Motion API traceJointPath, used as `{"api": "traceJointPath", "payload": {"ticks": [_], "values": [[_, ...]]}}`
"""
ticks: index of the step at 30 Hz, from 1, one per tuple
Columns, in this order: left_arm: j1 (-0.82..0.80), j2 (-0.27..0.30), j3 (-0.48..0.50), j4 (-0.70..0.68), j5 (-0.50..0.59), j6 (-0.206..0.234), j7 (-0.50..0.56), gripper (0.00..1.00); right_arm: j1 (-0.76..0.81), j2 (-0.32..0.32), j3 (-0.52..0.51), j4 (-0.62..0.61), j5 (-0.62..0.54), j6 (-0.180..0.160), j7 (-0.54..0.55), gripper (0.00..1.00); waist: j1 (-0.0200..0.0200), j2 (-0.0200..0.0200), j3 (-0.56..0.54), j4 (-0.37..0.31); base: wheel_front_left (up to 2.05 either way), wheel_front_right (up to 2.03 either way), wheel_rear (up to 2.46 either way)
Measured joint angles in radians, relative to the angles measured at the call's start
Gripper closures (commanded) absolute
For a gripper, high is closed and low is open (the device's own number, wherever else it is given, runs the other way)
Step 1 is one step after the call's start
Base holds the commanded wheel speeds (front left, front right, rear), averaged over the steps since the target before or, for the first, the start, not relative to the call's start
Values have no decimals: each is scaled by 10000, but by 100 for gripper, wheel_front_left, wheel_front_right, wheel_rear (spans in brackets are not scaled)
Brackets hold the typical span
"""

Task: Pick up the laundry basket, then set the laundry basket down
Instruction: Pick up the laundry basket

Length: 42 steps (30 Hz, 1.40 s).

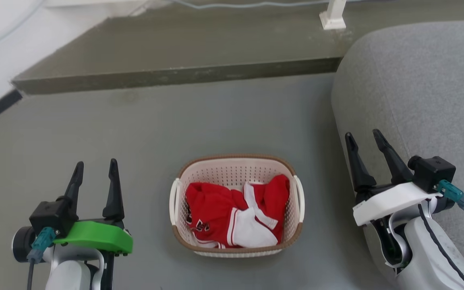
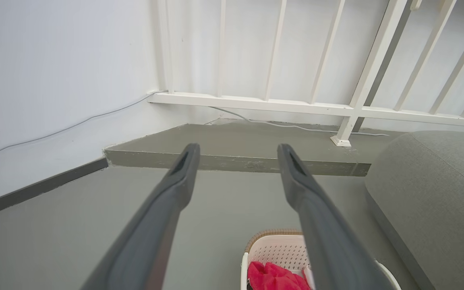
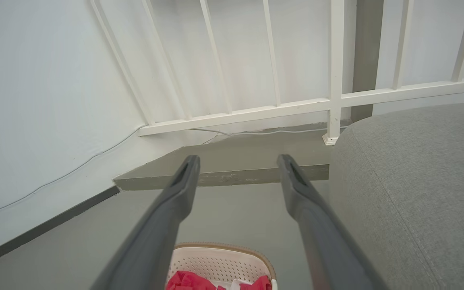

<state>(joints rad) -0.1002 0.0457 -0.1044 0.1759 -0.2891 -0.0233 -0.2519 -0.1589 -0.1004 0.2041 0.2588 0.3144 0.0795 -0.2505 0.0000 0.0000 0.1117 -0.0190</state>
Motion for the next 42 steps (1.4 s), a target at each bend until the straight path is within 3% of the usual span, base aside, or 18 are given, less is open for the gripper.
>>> {"api": "traceJointPath", "payload": {"ticks": [27,42], "values": [[-1934,-75,-33,508,-251,-483,0,0,-1466,242,-374,840,142,84,-12,0,1,0,2892,-243,0,0,0],[-3661,-134,-410,2435,-602,-727,35,0,-2960,351,-345,2869,732,174,40,0,0,0,4806,-150,0,0,0]]}}
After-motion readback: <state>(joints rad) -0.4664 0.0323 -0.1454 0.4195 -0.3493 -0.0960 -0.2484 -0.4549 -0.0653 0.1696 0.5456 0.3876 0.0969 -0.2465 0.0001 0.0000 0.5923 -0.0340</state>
